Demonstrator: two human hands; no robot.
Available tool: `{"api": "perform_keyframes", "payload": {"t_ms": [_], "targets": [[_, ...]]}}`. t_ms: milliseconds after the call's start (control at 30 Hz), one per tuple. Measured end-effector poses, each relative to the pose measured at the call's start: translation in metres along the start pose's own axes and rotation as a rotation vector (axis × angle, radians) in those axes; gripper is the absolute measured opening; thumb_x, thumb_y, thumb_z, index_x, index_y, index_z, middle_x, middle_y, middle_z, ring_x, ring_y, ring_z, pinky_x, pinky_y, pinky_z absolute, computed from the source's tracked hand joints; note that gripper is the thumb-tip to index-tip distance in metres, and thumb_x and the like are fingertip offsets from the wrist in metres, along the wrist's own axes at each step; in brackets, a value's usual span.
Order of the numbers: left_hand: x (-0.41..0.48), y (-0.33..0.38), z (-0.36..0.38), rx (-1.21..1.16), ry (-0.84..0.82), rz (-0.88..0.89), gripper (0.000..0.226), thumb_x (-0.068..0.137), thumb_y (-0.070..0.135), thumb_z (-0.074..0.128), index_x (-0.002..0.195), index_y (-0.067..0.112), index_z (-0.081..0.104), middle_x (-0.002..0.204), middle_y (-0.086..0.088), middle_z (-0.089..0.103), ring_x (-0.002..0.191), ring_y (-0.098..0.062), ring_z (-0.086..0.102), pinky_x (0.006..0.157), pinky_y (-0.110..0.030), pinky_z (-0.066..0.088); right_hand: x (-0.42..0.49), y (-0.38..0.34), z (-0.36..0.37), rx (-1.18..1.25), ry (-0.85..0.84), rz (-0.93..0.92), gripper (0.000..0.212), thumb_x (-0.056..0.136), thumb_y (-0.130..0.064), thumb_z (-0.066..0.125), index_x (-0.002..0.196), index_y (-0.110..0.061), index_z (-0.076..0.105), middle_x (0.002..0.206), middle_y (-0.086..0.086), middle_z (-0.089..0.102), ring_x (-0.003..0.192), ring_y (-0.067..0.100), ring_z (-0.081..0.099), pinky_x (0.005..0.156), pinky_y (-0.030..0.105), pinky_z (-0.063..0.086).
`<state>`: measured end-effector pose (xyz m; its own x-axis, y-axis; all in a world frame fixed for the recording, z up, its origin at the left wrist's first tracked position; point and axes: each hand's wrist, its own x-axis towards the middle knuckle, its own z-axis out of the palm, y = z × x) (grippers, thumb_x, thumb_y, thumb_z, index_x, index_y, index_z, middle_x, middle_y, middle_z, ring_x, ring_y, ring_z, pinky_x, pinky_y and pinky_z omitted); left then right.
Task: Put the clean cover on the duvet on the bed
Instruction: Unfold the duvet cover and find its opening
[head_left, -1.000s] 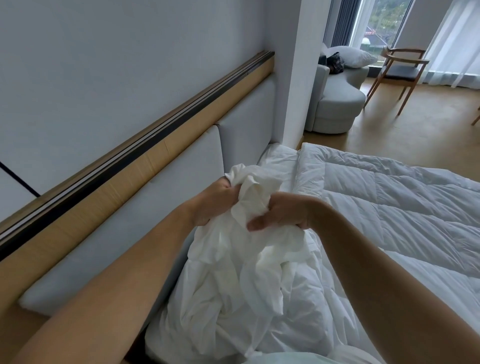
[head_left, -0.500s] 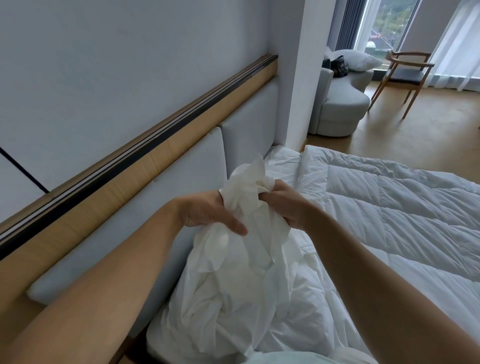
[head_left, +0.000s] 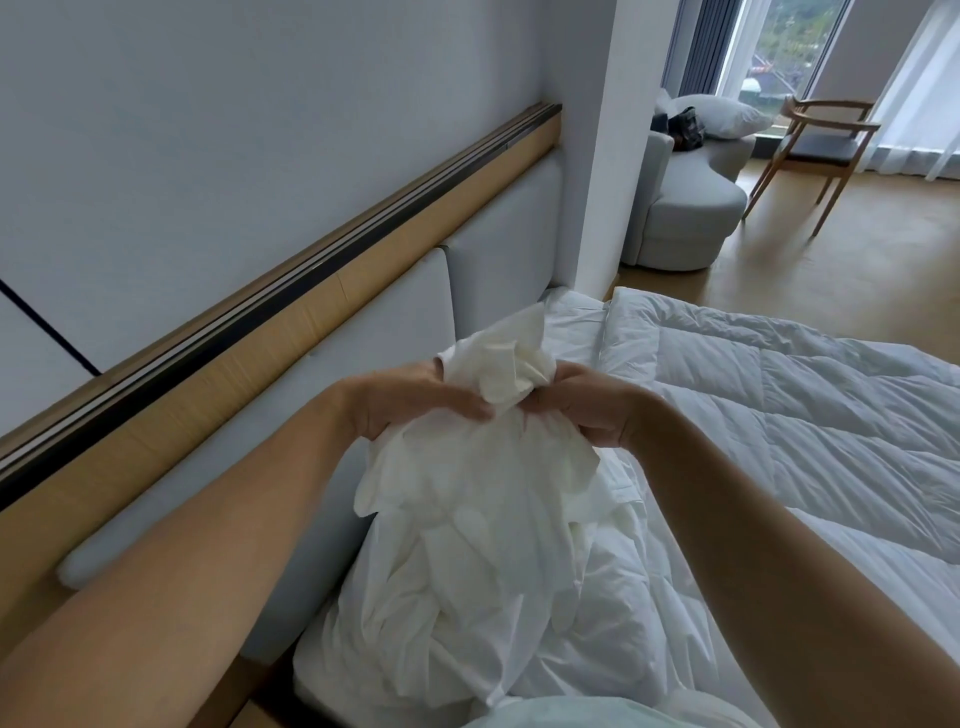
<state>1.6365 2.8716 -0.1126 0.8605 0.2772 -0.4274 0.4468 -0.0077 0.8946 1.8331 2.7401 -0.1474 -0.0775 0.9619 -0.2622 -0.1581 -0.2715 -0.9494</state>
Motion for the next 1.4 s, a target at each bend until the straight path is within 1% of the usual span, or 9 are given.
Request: {"api": "perform_keyframes", "payload": {"t_ms": [100, 200, 367, 500, 600, 900, 1133, 1233, 1400], "targets": [[-0.001, -0.005, 0.005, 0.124, -0.119, -0.097, 0.053, 0.067, 0.006, 0.086, 0.116, 0.019, 0.071, 0.113, -0.01, 0.075, 0.103, -0.031, 0.073, 0.083, -0.044, 0.061, 0.007, 0.002, 0.003, 0.013, 0.058, -0.086, 0.016, 0.092, -0.002, 0.065, 0.102, -0.011, 0.074, 0.098, 0.009, 0.076, 0.092, 0.023, 0.073, 0.077, 0.034, 0.061], [0.002, -0.007, 0.009, -0.045, -0.059, -0.039, 0.047, 0.065, -0.008, 0.065, 0.107, 0.012, 0.073, 0.108, -0.011, 0.076, 0.099, -0.03, 0.074, 0.078, -0.037, 0.061, 0.011, 0.002, 0.006, 0.059, 0.145, -0.153, 0.017, 0.088, -0.006, 0.069, 0.101, -0.013, 0.077, 0.102, 0.011, 0.076, 0.094, 0.022, 0.073, 0.077, 0.033, 0.06], [0.007, -0.011, 0.004, -0.134, 0.076, 0.005, 0.046, 0.065, 0.004, 0.055, 0.109, 0.01, 0.067, 0.091, -0.01, 0.073, 0.08, -0.029, 0.072, 0.068, -0.039, 0.061, 0.007, 0.001, -0.003, 0.074, 0.256, -0.139, 0.017, 0.091, -0.006, 0.067, 0.1, -0.016, 0.077, 0.1, 0.011, 0.076, 0.089, 0.024, 0.073, 0.072, 0.035, 0.06], [0.01, -0.001, -0.002, -0.185, 0.208, 0.179, 0.037, 0.067, 0.01, 0.052, 0.098, 0.016, 0.071, 0.082, -0.007, 0.069, 0.073, -0.024, 0.067, 0.06, -0.034, 0.056, -0.009, -0.003, -0.006, -0.086, -0.043, 0.06, 0.012, 0.081, -0.02, 0.073, 0.09, -0.02, 0.081, 0.094, 0.004, 0.077, 0.085, 0.019, 0.075, 0.07, 0.029, 0.059], [0.016, 0.004, 0.001, -0.154, 0.248, 0.208, 0.034, 0.065, 0.012, 0.053, 0.094, 0.013, 0.069, 0.087, -0.01, 0.065, 0.081, -0.029, 0.062, 0.067, -0.035, 0.053, -0.004, 0.001, -0.001, -0.301, -0.213, 0.163, 0.021, 0.082, -0.008, 0.077, 0.099, -0.02, 0.076, 0.103, 0.006, 0.076, 0.095, 0.023, 0.073, 0.079, 0.035, 0.06], [0.003, -0.003, -0.005, 0.025, -0.239, -0.135, 0.062, 0.069, 0.001, 0.082, 0.127, 0.006, 0.064, 0.123, -0.02, 0.07, 0.111, -0.04, 0.068, 0.082, -0.045, 0.06, 0.01, 0.009, -0.012, 0.152, 0.116, -0.108, 0.018, 0.078, -0.005, 0.067, 0.09, -0.012, 0.079, 0.091, 0.01, 0.076, 0.083, 0.022, 0.074, 0.069, 0.034, 0.061], [0.002, -0.006, 0.014, -0.008, -0.189, -0.1, 0.048, 0.075, -0.006, 0.073, 0.122, 0.003, 0.065, 0.116, -0.013, 0.074, 0.107, -0.03, 0.071, 0.084, -0.035, 0.06, 0.022, 0.029, -0.012, 0.293, 0.232, -0.106, 0.037, 0.07, -0.008, 0.065, 0.106, -0.001, 0.07, 0.094, 0.019, 0.07, 0.081, 0.03, 0.069, 0.076, 0.039, 0.058], [0.003, -0.012, 0.01, -0.086, -0.136, -0.122, 0.046, 0.074, 0.0, 0.07, 0.119, 0.005, 0.066, 0.113, -0.015, 0.073, 0.101, -0.031, 0.072, 0.082, -0.042, 0.061, 0.016, 0.032, -0.018, 0.176, 0.263, -0.086, 0.023, 0.07, -0.016, 0.071, 0.09, -0.01, 0.079, 0.09, 0.014, 0.074, 0.077, 0.025, 0.073, 0.068, 0.034, 0.059], [0.011, -0.015, 0.011, -0.242, 0.048, 0.069, 0.033, 0.076, 0.0, 0.069, 0.105, 0.014, 0.075, 0.106, -0.017, 0.074, 0.093, -0.033, 0.073, 0.075, -0.045, 0.062, -0.001, 0.027, -0.015, -0.142, -0.101, 0.166, 0.013, 0.081, -0.024, 0.072, 0.088, -0.02, 0.082, 0.092, 0.003, 0.078, 0.083, 0.015, 0.075, 0.072, 0.028, 0.061]]}}
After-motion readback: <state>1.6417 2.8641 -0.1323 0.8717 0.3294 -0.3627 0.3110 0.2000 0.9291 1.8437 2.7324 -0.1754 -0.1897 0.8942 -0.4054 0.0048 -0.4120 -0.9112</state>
